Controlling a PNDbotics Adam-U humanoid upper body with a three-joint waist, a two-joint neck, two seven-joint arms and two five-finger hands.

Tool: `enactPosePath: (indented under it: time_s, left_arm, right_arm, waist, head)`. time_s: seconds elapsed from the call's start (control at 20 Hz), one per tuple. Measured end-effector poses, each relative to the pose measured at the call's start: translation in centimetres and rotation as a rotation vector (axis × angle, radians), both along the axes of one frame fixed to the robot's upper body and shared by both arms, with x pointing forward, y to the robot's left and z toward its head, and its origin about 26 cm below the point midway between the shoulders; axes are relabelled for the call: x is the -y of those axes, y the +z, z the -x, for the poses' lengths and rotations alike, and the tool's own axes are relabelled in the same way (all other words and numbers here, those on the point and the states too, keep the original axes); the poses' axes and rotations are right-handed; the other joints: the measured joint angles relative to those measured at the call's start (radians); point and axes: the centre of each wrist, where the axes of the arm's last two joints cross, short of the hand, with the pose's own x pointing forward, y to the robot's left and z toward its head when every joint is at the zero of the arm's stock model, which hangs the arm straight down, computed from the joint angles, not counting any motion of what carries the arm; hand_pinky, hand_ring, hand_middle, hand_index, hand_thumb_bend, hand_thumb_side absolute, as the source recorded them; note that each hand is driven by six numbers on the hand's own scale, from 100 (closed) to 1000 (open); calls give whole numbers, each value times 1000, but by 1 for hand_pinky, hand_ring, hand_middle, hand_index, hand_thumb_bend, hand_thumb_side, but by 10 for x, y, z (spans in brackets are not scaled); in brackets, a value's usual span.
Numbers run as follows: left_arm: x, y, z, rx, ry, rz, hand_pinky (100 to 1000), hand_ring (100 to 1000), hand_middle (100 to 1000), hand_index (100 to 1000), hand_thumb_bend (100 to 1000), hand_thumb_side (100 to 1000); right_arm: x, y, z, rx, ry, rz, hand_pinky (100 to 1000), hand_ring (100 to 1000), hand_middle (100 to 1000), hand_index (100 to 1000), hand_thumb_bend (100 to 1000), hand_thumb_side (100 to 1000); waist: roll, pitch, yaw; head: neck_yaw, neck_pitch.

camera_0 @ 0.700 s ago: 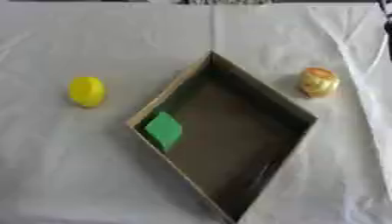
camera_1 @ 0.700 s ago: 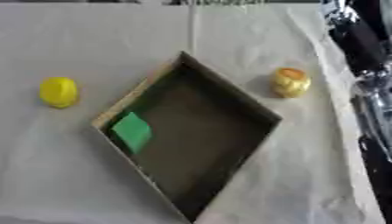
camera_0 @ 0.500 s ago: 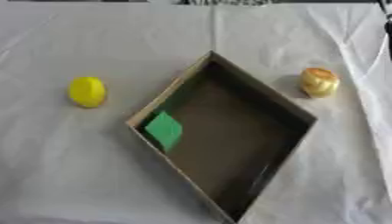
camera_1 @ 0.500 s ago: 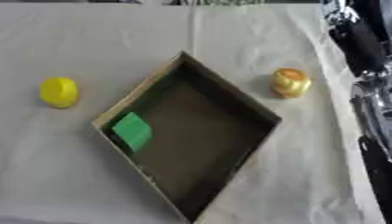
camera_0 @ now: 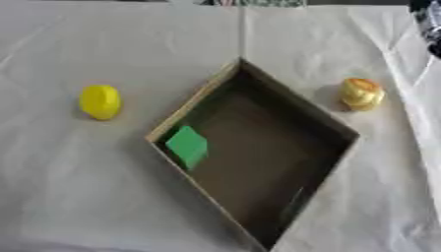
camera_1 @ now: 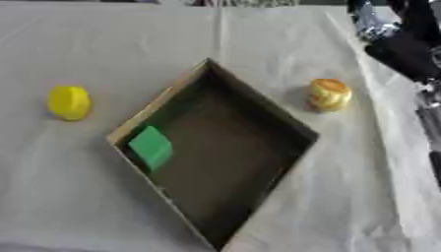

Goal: Pick up objects on the table and place them in the box.

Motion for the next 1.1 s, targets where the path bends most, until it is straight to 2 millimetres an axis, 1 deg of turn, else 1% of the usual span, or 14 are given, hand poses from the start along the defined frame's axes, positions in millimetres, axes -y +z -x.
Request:
enactPosePath:
  time_s: [0.2,0.3,0.35,0.4,0.45,0.5,0.55,0.6,0.7,0.75,1.05,1.1]
  left_arm:
    - [0,0,0,-1,1,-3,739,738,726,815,138,537]
    - [-1,0,0,-1,1,-3,739,738,726,815,136,537]
    - [-1,0,0,-2,1,-4,739,738,726,815,137,537]
    - [-1,0,0,-2,1,-4,739,738,726,815,137,537]
    - [-1,0,0,-2,2,-6,738,738,726,815,137,536]
    - [-1,1,0,-2,2,-9,738,738,726,815,137,537]
    - [-2,1,0,-2,3,-11,738,738,726,815,137,537]
    - [-2,1,0,-2,3,-11,738,737,726,815,137,537]
    - [-2,1,0,-2,3,-11,737,737,726,815,136,538]
    - [-2,1,0,-2,3,-11,737,737,726,815,136,538]
    - [-2,1,0,-4,2,-12,736,737,725,815,133,542]
    - [-2,1,0,-4,1,-12,736,737,725,815,133,543]
  right_arm:
    - [13,4,6,-56,-140,327,879,877,839,881,100,289]
    - [17,3,9,-87,-182,454,880,885,842,884,151,262]
    - [19,3,10,-101,-194,504,880,886,841,884,189,227]
    - [20,2,10,-114,-202,544,880,886,840,884,198,218]
    - [21,2,11,-124,-208,574,881,889,836,880,243,175]
    - [22,2,10,-132,-214,594,883,890,835,880,252,160]
    - [23,2,10,-140,-218,607,886,893,828,876,278,114]
    - [23,2,10,-148,-219,613,887,894,828,874,288,100]
    - [24,1,9,-169,-217,616,893,897,829,872,319,100]
    - [24,1,9,-178,-214,614,897,904,836,875,354,100]
    - [24,-7,6,-245,-193,637,902,916,848,891,415,108]
    - [25,-9,5,-254,-194,644,902,916,848,892,410,117]
  waist:
    - [-4,0,-3]
    - [-6,0,-3]
    - [-7,0,-3]
    - [-7,0,-3]
    - [-7,0,-3]
    - [-7,0,-3]
    - [-7,-1,-3]
    - [-7,-1,-3]
    - [-7,-1,-3]
    - [-7,-1,-3]
    - [-7,0,0]
    - [-7,0,1]
  head:
    - [4,0]
    - [6,0]
    - [7,0]
    - [7,0]
    - [7,0]
    - [7,-1]
    - [7,-2]
    - [7,-4]
    - [7,-4]
    - [7,-4]
    - [6,-4]
    - [6,-4]
